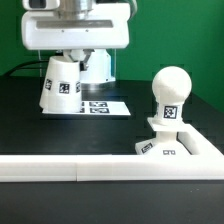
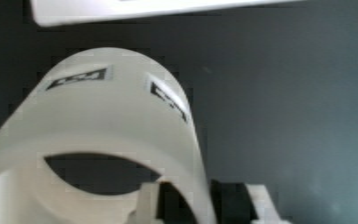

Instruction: Assemble lamp

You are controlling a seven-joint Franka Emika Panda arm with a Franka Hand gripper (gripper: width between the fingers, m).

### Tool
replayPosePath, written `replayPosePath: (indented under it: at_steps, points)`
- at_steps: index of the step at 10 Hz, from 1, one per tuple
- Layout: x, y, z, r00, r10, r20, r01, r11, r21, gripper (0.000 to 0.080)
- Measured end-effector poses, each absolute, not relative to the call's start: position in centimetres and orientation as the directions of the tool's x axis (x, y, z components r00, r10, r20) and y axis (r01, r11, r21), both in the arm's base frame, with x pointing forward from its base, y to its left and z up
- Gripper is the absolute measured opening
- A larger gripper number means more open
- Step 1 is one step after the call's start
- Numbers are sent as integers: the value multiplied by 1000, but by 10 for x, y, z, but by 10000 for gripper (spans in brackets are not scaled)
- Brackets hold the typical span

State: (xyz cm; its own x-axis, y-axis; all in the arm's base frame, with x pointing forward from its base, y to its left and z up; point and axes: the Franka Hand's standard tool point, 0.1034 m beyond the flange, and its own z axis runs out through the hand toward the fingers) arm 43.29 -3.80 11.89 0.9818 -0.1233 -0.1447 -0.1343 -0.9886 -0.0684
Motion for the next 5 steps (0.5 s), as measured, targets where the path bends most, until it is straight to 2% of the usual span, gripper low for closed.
replayPosePath:
  at_steps: [3,5]
  points:
    - [491,-12,154,970,-200,-141,-211,-975,-68,45]
    - [524,-9,170,936,-314,-160,-330,-940,-87,45]
